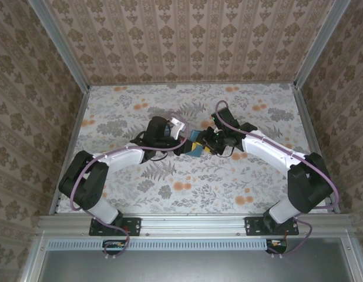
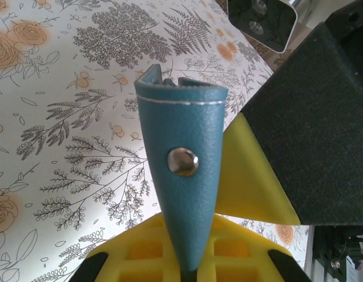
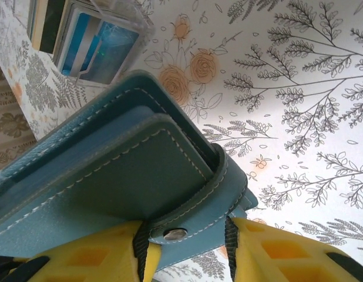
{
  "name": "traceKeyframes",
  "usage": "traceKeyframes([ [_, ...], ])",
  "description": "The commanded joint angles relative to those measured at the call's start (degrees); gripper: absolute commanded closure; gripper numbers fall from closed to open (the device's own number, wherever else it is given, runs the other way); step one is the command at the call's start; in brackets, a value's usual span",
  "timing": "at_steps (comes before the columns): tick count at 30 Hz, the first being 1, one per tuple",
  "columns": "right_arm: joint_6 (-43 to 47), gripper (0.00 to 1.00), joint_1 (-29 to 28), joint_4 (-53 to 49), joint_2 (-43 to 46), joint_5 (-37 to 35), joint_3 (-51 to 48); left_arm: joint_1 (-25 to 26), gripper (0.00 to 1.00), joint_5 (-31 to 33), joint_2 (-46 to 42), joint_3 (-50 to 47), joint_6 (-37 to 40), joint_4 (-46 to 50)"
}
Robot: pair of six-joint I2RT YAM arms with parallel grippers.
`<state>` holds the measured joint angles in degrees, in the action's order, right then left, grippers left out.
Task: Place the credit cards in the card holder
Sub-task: Pass the card holder, then open the button on the card holder.
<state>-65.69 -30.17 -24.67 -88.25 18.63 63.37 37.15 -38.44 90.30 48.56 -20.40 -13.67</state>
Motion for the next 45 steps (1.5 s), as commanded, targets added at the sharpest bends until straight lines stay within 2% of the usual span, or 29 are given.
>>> traceKeyframes([
  [1,-6.5,0.56,-0.8,-0.2,-1.1,2.6,0.1,1.2,1.00,-2.2,-0.9,2.6,-0.8,-8.2],
  [4,-8.2,0.58,-0.8,-2.4,-1.7,1.0,-0.1,1.1,1.00,-2.6,-0.6,2.3,-2.2,-9.5],
  [6,-10.5,0.69,-0.9,-2.8,-2.0,-0.4,-0.7,1.2,1.00,-4.7,-0.4,2.8,-2.9,-9.7],
  [8,-13.0,0.72,-0.9,-0.6,-1.6,-1.4,-2.6,1.2,1.00,-5.3,-0.4,2.0,-4.1,-12.1],
  [9,-14.3,0.71,-0.8,1.1,-1.5,-1.1,-3.5,1.1,1.00,-5.2,-0.2,1.7,-4.8,-13.0],
  [11,-16.9,0.63,-0.7,4.3,-0.8,-0.3,-4.9,1.0,1.00,-5.2,-0.1,1.7,-6.2,-13.2],
  [14,-18.2,0.58,-0.7,4.5,0.6,-1.7,-4.9,1.3,1.00,-5.6,-0.2,1.3,-6.1,-13.1],
  [17,-19.0,0.58,-0.2,3.9,1.8,-3.6,-5.4,1.3,1.00,-5.6,0.0,1.1,-5.8,-12.0],
  [28,-20.5,0.59,-0.1,5.6,1.7,-2.9,-6.7,1.6,1.00,-4.9,-0.9,0.4,-7.2,-11.7],
  [30,-21.4,0.57,-0.1,5.7,1.5,-3.7,-7.6,1.4,1.00,-5.8,0.0,0.3,-9.1,-13.6],
  [34,-23.1,0.57,0.0,7.6,0.8,-4.5,-8.4,0.7,1.00,-6.5,1.3,-1.9,-19.6,-25.0],
  [37,-25.7,0.63,0.0,11.0,0.4,-5.1,-9.9,0.9,1.00,-8.3,3.3,-1.6,-24.6,-31.1],
  [40,-30.2,0.75,0.3,17.6,-0.4,-4.5,-11.9,1.1,1.00,-7.5,4.6,-2.0,-27.5,-33.5],
  [45,-30.8,0.77,0.4,18.2,-1.5,-5.8,-11.0,1.8,1.00,-7.7,6.4,-3.1,-30.8,-38.6],
])
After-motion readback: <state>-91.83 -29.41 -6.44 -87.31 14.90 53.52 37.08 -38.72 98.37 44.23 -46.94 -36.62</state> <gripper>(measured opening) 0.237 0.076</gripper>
